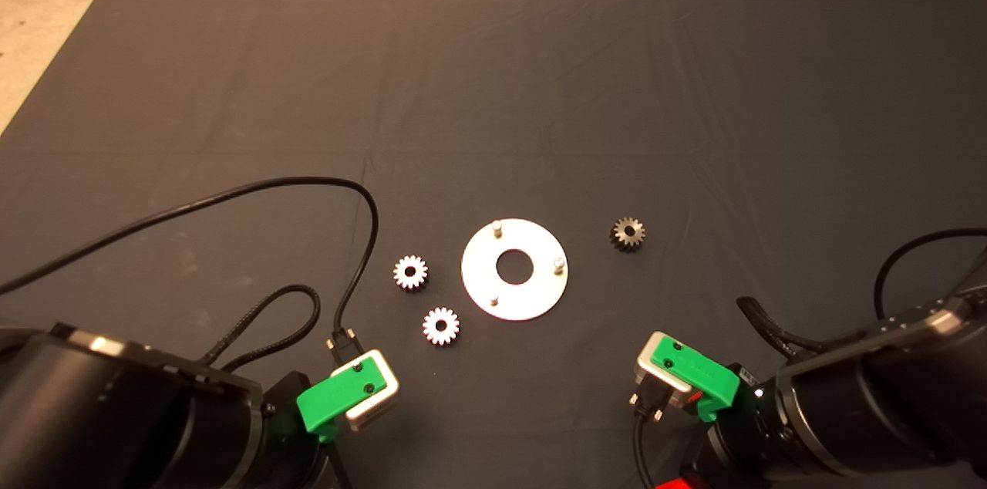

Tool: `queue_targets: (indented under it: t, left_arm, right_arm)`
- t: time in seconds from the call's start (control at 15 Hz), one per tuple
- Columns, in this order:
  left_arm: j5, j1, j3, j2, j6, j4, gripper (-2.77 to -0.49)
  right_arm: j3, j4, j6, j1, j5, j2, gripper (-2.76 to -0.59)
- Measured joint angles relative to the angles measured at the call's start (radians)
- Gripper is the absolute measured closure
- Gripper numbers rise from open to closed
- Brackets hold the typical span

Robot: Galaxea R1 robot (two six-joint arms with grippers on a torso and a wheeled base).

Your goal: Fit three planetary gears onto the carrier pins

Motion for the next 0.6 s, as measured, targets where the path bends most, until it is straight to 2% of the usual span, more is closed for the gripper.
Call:
queue_targets:
  t: [0.07,0.13,0.2,0.27,0.33,0.47,0.6]
  left_arm:
    - [0.008,-0.014,-0.001,0.000,0.034,0.000,-2.75]
    - [0.011,-0.035,-0.004,0.000,0.053,-0.001,-2.75]
    - [0.013,-0.059,-0.013,0.000,0.058,0.000,-2.75]
    - [0.014,-0.073,-0.028,0.000,0.063,0.000,-2.75]
    - [0.014,-0.073,-0.048,0.000,0.070,0.001,-2.75]
    - [0.013,-0.073,-0.083,0.001,0.119,0.000,-2.75]
    - [0.004,-0.079,-0.136,0.007,0.157,0.000,-2.75]
  right_arm:
    - [0.000,0.000,0.000,0.000,-0.001,-0.016,-2.75]
    - [0.000,0.000,0.000,-0.001,-0.011,-0.030,-2.75]
    - [0.000,0.000,0.000,0.000,-0.011,-0.041,-2.75]
    - [0.000,0.000,0.000,0.000,-0.010,-0.053,-2.75]
    - [0.000,0.000,0.000,0.000,-0.010,-0.074,-2.75]
    - [0.000,0.000,-0.001,0.000,-0.016,-0.131,-2.75]
    - [0.000,0.000,-0.003,0.000,-0.024,-0.159,-2.75]
